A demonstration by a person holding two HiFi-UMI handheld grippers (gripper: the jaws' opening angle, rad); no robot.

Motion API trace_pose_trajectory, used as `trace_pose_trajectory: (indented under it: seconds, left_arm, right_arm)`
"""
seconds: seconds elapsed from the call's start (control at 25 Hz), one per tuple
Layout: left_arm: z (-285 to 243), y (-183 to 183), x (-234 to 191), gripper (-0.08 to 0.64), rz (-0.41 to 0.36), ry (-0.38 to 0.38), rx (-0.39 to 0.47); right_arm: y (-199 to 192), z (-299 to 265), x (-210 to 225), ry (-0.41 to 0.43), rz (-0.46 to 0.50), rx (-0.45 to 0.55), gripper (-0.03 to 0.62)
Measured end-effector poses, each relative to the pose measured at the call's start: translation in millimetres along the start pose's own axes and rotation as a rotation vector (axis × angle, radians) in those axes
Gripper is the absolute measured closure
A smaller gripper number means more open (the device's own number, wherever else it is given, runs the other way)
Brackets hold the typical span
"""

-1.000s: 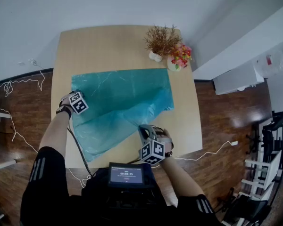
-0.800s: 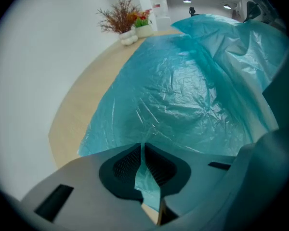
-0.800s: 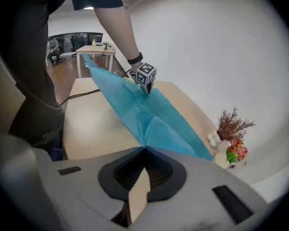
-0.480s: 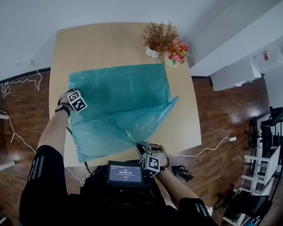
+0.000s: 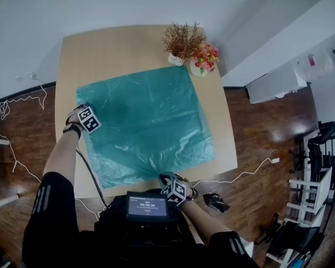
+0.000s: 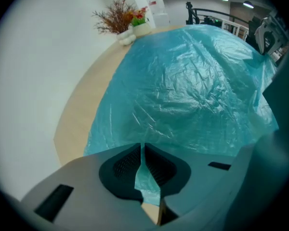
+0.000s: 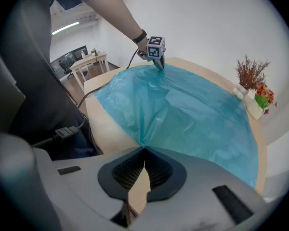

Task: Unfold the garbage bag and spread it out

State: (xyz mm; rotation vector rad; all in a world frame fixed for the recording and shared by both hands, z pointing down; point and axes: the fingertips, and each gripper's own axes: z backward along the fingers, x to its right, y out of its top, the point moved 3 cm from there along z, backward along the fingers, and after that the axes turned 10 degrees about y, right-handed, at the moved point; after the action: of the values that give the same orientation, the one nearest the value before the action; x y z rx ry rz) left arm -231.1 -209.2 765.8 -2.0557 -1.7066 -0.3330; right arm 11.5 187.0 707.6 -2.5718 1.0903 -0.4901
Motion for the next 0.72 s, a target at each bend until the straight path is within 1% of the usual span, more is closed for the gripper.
trace_pose_trajectory:
  seconds: [0.16,0.28,0.36,0.44,0.52,0.64,0.72]
  left_arm:
    - [-1.1,1.3,-1.3,0.543,0.002,0.008,0.005]
    - [-1.0,2.5,-1.2,0.545,-0.003,0.010,0.006]
    - [-1.3,3.6,-1.7,0.545,-0.026,0.016,0.013]
    - [-0.2,5.3,-3.3,0.509,-0.045,0.030,0.035]
    - [9.0,12.2,-8.2,0.509,-0.019,0.046,0.078]
    - [45.7,28.5,-15.1,0.508,0.061,0.080,0.180]
    - [74.0,34.5,-7.2,0.500,0.118,0.062,0.243]
  right_arm:
    - [-11.7,-22.9,-4.5,0.056,-0.054,-0.041,0.569]
    - [-13.9,-30.7,-6.0,0.087,-0.055,-0.074,0.568]
    - [-15.4,-34.9,-6.3,0.102,-0.053,-0.096,0.568]
    - [-17.0,-38.6,-5.9,0.111,-0.055,-0.110,0.563]
    - [-16.5,-40.2,-5.3,0.117,-0.059,-0.111,0.565]
    - [-15.1,-39.8,-5.9,0.123,-0.061,-0.107,0.563]
    - [-16.0,-39.7,-5.5,0.126,-0.052,-0.108,0.563]
